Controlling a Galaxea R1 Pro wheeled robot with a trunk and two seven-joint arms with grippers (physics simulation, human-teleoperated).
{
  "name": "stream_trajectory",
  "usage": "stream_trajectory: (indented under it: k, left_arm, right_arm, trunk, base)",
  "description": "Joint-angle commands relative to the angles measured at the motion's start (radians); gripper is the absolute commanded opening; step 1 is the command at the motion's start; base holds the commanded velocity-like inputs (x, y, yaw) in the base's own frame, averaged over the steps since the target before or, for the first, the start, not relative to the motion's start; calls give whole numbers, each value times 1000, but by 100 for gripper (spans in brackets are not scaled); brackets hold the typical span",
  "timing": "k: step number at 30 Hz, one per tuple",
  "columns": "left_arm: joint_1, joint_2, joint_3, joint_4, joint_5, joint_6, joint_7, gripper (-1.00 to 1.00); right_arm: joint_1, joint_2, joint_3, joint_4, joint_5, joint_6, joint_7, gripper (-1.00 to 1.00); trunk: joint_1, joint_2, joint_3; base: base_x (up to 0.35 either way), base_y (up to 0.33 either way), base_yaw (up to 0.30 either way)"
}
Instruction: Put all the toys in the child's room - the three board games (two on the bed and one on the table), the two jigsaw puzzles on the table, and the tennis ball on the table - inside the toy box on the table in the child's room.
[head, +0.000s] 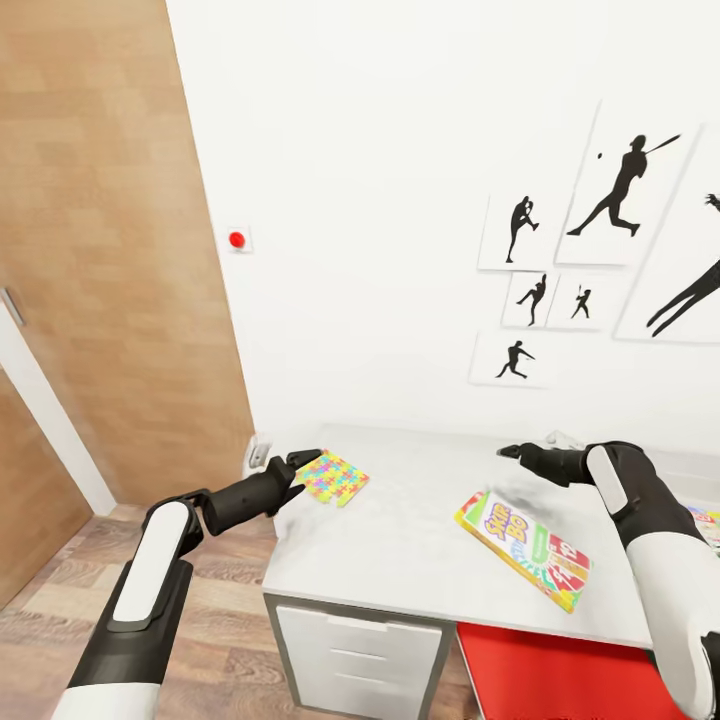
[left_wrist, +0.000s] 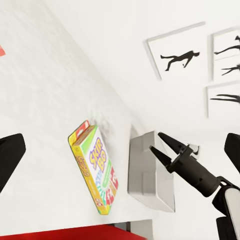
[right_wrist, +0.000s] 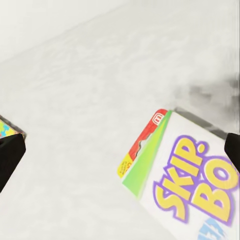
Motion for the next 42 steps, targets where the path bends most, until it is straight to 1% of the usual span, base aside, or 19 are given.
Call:
stream_trajectory:
  k: [1,15,32,42]
  left_arm:
    - [-1,-1,2,-1,11,5,10,100]
    - [0,2,-1,-1,12,3,0,100]
    - [0,3,-3,-15,14,5,-2,100]
    - [0,3,-3,-15,14,4,-2,100]
  right_arm:
    - [-1,0,-3,0,9,4,9,100]
    - [-4,0,-3,-5,11,6,6,100]
    - [-4,5,-1,-5,13,9,6,100]
    - [-3,4,-1,-3,11,10,5,100]
  trunk:
    - [0,-2,-2]
    - [0,-2,-2]
    - [0,-2,-2]
    - [0,-2,-2]
  base:
    - [0,0,-144]
    - [0,0,-243]
    - [0,30,-58]
    - [0,1,-16]
